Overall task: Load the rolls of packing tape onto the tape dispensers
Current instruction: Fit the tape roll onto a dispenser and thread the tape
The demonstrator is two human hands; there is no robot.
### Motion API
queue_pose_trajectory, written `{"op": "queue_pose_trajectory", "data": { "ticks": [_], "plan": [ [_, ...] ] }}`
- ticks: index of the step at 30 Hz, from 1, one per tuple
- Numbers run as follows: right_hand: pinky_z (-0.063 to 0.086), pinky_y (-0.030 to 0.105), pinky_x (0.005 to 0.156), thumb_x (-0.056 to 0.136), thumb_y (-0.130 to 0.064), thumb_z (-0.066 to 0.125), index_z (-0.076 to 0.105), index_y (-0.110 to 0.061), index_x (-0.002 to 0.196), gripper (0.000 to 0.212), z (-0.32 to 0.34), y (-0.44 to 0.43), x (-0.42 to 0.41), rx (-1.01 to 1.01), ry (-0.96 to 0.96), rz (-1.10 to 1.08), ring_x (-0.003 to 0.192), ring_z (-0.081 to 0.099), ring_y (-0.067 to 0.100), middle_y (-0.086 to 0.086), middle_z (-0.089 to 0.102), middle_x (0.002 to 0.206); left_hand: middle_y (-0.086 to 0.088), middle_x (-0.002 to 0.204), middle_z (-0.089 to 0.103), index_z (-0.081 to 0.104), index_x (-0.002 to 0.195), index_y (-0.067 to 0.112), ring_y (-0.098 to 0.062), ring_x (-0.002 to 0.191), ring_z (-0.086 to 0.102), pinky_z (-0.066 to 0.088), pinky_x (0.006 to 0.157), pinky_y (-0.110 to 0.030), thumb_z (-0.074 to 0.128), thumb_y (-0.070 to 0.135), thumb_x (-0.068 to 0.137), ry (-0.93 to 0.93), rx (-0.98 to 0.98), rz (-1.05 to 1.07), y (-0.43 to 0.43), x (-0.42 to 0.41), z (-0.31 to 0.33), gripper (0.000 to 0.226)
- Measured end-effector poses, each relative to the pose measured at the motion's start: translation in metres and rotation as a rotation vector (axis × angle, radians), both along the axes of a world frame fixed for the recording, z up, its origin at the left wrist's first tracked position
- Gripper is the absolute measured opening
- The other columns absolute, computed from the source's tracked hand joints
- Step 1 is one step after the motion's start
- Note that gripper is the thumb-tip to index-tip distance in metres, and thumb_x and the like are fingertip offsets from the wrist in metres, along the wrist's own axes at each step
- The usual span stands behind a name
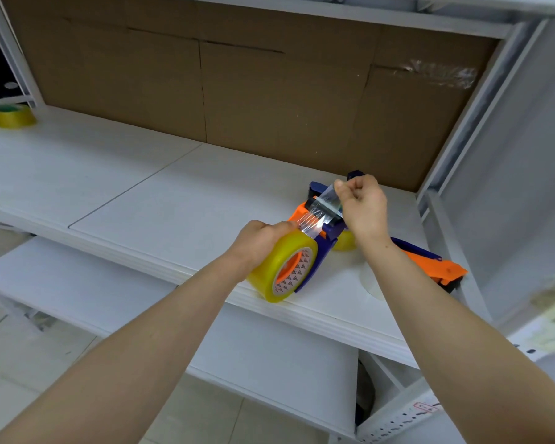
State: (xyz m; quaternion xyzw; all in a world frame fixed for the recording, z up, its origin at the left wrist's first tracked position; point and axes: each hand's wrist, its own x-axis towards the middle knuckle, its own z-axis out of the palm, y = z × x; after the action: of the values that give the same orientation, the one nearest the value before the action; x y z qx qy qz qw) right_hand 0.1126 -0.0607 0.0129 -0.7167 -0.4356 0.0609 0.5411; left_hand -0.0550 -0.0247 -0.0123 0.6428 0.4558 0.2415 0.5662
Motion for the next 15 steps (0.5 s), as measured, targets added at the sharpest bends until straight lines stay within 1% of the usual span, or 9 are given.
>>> {"op": "queue_pose_trajectory", "data": {
  "ticks": [2,4,6,7,9,11,12,13,15],
  "plan": [
    [0.042,0.027,0.067,0.093,-0.027,0.054,0.047,-0.012,0.089,0.017,0.001,0.0,0.0,0.0,0.027,0.006,0.082,0.056,0.018,0.004,0.058,0.085,-0.002,0.082,0.068,0.061,0.084,0.021,-0.019,0.076,0.065,0.051,0.066,-0.027,0.054,0.049,0.088,0.002,0.002,0.007,-0.001,0.0,0.0,0.029],
    [0.042,0.025,0.063,0.092,-0.027,0.057,0.049,-0.012,0.086,0.017,0.002,0.0,0.001,-0.003,0.063,0.007,0.078,0.054,0.016,0.0,0.057,0.078,-0.003,0.082,0.069,0.062,0.082,0.02,-0.019,0.076,0.066,0.052,0.068,-0.028,0.054,0.049,0.087,-0.006,0.002,0.016,-0.001,0.0,0.0,0.03],
    [0.045,0.029,0.066,0.089,-0.026,0.061,0.051,-0.015,0.077,0.02,0.003,0.002,0.003,-0.011,0.14,0.002,0.075,0.055,0.017,-0.002,0.056,0.071,-0.003,0.082,0.069,0.062,0.08,0.02,-0.019,0.076,0.066,0.052,0.069,-0.028,0.055,0.049,0.087,-0.013,0.009,0.03,-0.003,0.0,-0.001,0.03],
    [0.047,0.032,0.069,0.087,-0.025,0.064,0.051,-0.017,0.071,0.022,0.003,0.003,0.004,-0.017,0.195,0.0,0.075,0.056,0.018,-0.001,0.056,0.07,-0.002,0.081,0.068,0.062,0.079,0.021,-0.019,0.076,0.065,0.052,0.069,-0.028,0.055,0.049,0.087,-0.019,0.016,0.039,-0.004,0.0,-0.002,0.03],
    [0.05,0.034,0.069,0.083,-0.022,0.069,0.053,-0.018,0.067,0.023,0.001,0.004,0.004,-0.034,0.333,0.003,0.074,0.058,0.02,0.002,0.06,0.071,-0.001,0.078,0.067,0.061,0.076,0.022,-0.018,0.075,0.065,0.052,0.068,-0.028,0.055,0.048,0.088,-0.035,0.029,0.059,-0.006,-0.001,-0.003,0.029],
    [0.053,0.032,0.064,0.08,-0.018,0.073,0.055,-0.015,0.068,0.021,0.0,0.003,0.003,-0.054,0.501,0.019,0.075,0.062,0.022,0.007,0.064,0.078,0.001,0.075,0.066,0.06,0.074,0.023,-0.016,0.071,0.064,0.052,0.065,-0.026,0.055,0.046,0.088,-0.052,0.038,0.066,-0.008,-0.003,-0.004,0.028],
    [0.053,0.029,0.059,0.079,-0.016,0.074,0.057,-0.014,0.069,0.02,0.0,0.002,0.002,-0.07,0.57,0.025,0.074,0.062,0.022,0.008,0.065,0.08,0.001,0.074,0.066,0.059,0.073,0.022,-0.015,0.07,0.064,0.052,0.064,-0.026,0.055,0.045,0.088,-0.061,0.042,0.067,-0.009,-0.004,-0.004,0.028],
    [0.051,0.026,0.056,0.078,-0.015,0.075,0.058,-0.014,0.071,0.018,-0.001,0.001,0.001,-0.092,0.623,0.03,0.072,0.062,0.02,0.007,0.065,0.078,0.001,0.074,0.066,0.06,0.072,0.022,-0.015,0.069,0.064,0.052,0.065,-0.026,0.055,0.045,0.088,-0.071,0.043,0.068,-0.01,-0.005,-0.005,0.028],
    [0.051,0.026,0.056,0.076,-0.014,0.075,0.059,-0.014,0.075,0.016,0.0,0.0,-0.002,-0.143,0.725,0.039,0.068,0.063,0.018,0.005,0.066,0.076,-0.001,0.075,0.066,0.06,0.073,0.021,-0.017,0.071,0.065,0.053,0.069,-0.029,0.056,0.044,0.088,-0.093,0.042,0.074,-0.011,-0.006,-0.006,0.029]
  ]
}}
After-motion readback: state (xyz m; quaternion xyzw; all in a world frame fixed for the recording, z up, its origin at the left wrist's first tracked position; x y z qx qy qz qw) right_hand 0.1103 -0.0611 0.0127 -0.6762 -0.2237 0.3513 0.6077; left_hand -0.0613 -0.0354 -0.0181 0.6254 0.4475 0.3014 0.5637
